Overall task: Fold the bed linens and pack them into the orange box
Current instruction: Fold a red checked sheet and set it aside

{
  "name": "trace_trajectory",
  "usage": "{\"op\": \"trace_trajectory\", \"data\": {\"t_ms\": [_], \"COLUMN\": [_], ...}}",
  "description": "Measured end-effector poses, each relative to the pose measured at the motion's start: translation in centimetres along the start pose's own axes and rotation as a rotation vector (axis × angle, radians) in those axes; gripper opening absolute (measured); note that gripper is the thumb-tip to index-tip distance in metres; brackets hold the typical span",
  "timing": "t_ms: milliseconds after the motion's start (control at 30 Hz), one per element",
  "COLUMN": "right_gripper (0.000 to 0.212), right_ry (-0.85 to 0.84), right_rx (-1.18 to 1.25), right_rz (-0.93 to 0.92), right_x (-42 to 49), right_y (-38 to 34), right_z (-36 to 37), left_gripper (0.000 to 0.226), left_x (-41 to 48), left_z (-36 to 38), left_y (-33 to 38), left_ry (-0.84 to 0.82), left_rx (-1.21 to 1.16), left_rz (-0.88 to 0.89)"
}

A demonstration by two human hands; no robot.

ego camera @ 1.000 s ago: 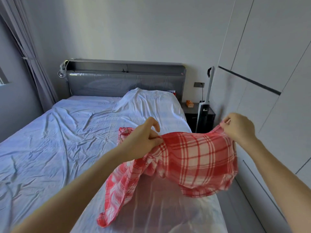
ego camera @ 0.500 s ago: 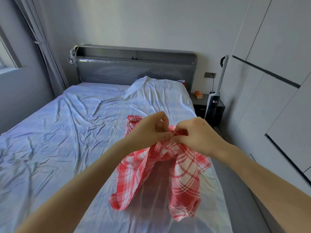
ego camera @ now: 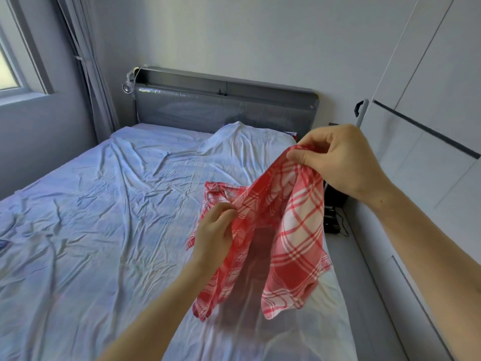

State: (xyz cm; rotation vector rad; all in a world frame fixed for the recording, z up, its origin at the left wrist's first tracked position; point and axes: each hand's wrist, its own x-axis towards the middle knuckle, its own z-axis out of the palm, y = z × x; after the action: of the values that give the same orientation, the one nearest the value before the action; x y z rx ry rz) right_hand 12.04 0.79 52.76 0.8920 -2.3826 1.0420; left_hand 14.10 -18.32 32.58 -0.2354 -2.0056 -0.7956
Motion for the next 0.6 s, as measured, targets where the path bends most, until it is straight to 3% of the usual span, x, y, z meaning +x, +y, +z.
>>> {"op": "trace_trajectory", "data": {"t_ms": [100, 200, 367, 600], "right_gripper": [0.010, 0.006, 0.006, 0.009], "right_ry": [0.055, 0.124, 0.163, 0.185], "right_rx": [0.022, 0.043, 0.028, 0.021], "right_rz": [0.016, 0.018, 0.032, 0.033], "right_x": [1.1, 1.8, 2.5, 2.7], "right_y": [-0.7, -1.2, -1.2, -0.6], "right_z": [-0.7, -1.3, -1.0, -1.2], "left_gripper": [0.029, 0.013, 0.032, 0.008], "left_x": [-0.7, -1.9, -4.1, -5.3], "left_z": [0.7, 1.5, 4.3, 7.5], "left_y": [-0.4, 0.2, 3.0, 1.7], "left_ry": [0.012, -0.030, -0.117, -0.176], "left_rx": [-0.028, -0.072, -0.029, 0.169], "left_rz": [-0.071, -0.140, -0.118, -0.303]}}
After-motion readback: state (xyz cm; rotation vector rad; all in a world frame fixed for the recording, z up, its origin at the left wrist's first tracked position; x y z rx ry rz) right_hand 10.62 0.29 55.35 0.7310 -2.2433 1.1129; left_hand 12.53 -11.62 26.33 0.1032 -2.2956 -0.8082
